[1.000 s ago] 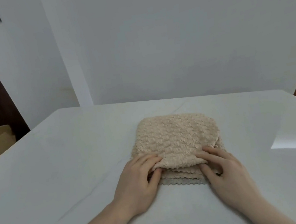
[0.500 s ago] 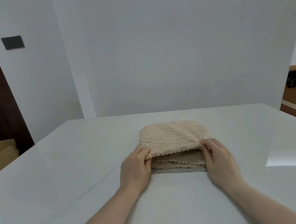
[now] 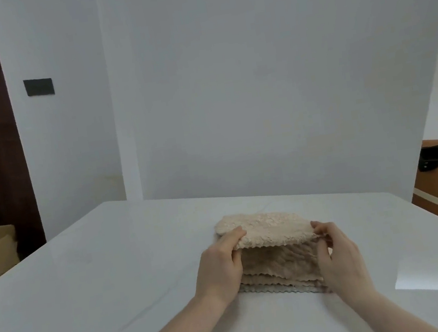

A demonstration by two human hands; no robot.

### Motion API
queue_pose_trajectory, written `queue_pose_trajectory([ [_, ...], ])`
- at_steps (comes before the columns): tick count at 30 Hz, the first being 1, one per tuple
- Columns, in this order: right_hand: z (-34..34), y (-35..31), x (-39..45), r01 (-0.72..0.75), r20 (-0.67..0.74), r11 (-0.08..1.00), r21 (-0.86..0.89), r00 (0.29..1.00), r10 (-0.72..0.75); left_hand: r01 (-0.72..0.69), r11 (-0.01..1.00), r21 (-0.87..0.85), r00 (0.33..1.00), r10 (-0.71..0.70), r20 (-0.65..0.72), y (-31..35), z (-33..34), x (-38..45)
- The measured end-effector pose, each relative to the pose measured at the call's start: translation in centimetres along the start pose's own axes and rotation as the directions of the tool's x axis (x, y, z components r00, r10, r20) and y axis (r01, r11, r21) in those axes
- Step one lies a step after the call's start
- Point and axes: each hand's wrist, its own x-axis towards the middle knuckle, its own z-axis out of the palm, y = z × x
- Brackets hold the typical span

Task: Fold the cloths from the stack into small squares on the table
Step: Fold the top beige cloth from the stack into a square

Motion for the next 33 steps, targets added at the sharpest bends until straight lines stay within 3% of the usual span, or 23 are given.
queue_pose_trajectory([
  [2,-1.0,-2.1,1.5,0.003,0.004,1.0,0.017,1.0,-0.003,-0.005,0.999,-0.037,0.999,0.003,-0.031,1.8,-1.6,2.0],
  [7,-4.3,-7.9,4.1,0.062,-0.04,0.997,0.048,0.997,-0.06,-0.197,0.979,0.046,0.98,0.199,-0.024,4.9,-8.1,5.6],
  [13,-7.0,-14.1,3.0,0.203,-0.048,0.977,0.063,0.979,-0.2,-0.262,0.955,0.143,0.95,0.281,-0.139,7.6,-17.1,5.7],
  [17,-7.5,-17.4,0.0,0.316,-0.043,0.949,0.025,0.948,-0.314,-0.221,0.953,0.207,0.943,0.263,-0.204,8.1,-22.4,3.1],
  [22,-6.9,-18.7,-5.0,0.342,0.017,0.937,0.075,0.939,-0.344,-0.15,0.95,0.274,0.959,0.207,-0.194,6.0,-27.1,-2.1],
  [26,-5.1,-18.5,-7.2,0.314,0.135,0.949,0.045,0.939,-0.317,-0.051,0.946,0.32,0.986,0.098,-0.133,3.5,-29.3,-4.6],
  [33,-0.1,-18.8,-6.4,0.238,0.22,0.971,-0.024,0.949,-0.227,0.089,0.924,0.371,0.996,-0.075,-0.052,-1.4,-28.6,-4.6],
])
